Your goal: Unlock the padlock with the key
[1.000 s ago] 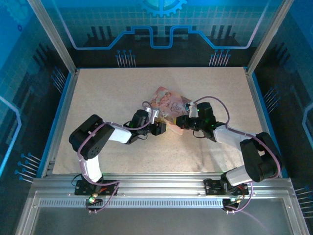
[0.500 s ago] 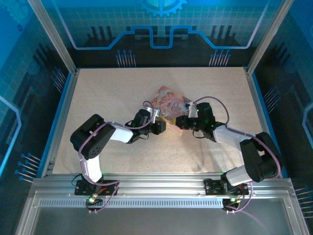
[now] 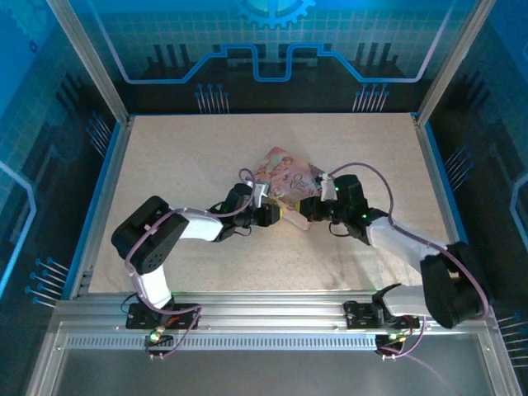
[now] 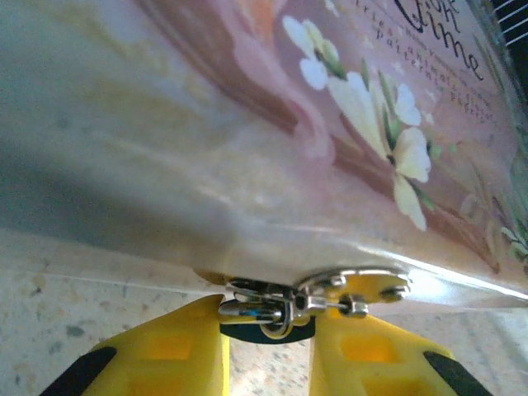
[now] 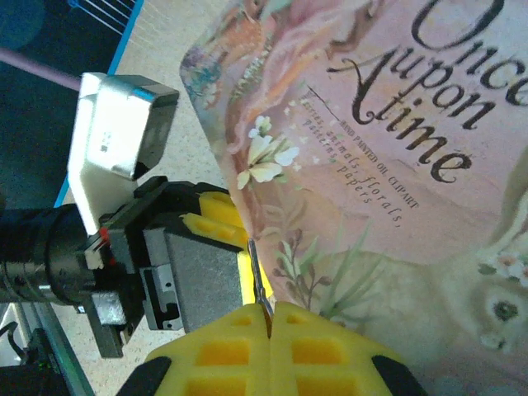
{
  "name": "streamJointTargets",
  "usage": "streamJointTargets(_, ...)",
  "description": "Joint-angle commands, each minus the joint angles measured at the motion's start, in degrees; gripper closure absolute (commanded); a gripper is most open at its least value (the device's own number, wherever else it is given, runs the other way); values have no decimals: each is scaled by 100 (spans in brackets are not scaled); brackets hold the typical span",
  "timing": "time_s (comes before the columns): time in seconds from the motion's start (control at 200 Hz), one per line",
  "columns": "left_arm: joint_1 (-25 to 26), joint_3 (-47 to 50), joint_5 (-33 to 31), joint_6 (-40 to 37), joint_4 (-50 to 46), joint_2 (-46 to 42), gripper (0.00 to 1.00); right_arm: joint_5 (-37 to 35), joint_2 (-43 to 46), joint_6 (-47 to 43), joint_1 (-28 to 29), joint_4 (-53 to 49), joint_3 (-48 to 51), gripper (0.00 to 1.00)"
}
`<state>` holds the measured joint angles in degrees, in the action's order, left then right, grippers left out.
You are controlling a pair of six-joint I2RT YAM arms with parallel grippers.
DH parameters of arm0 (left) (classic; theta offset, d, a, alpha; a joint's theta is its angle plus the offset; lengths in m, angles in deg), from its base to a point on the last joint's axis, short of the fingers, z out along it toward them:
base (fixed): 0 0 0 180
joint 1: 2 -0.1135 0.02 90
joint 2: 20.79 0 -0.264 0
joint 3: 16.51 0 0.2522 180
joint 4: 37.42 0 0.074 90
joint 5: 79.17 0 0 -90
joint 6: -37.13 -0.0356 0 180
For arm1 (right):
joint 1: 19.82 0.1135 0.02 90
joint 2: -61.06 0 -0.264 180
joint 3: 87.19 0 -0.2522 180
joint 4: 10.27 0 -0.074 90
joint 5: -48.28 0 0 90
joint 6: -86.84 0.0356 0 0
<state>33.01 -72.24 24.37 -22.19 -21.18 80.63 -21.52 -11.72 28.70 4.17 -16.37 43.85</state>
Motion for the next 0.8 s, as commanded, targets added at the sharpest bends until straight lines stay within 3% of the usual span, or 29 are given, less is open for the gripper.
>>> streamJointTargets(0.0,25,-72,308,530,-381,-540,82,-424,617,-517,208,-433,154,97)
streamJointTargets(0.125,35,-109,433,933,-964,-844,86,-794,1221,-824,488,-696,356,96)
streamJointTargets(0.165,41,-163,450,1055,-1211,-914,80,-910,1384,-879,588,-766,420,96)
streamJointTargets(0.215,33,-246,476,1209,-1470,-968,81,-1029,1567,-943,733,-776,529,96)
streamJointTargets(0.37,35,-328,758,1601,-1503,-1096,84,-1442,1900,-1062,1218,-644,819,96)
streamJointTargets(0.59,52,-250,991,2214,-1230,-1199,84,-2028,1766,-1397,1826,-384,1055,97)
streamJointTargets(0.795,77,-128,1056,2585,-889,-1278,85,-2170,1381,-1502,2006,60,1191,96)
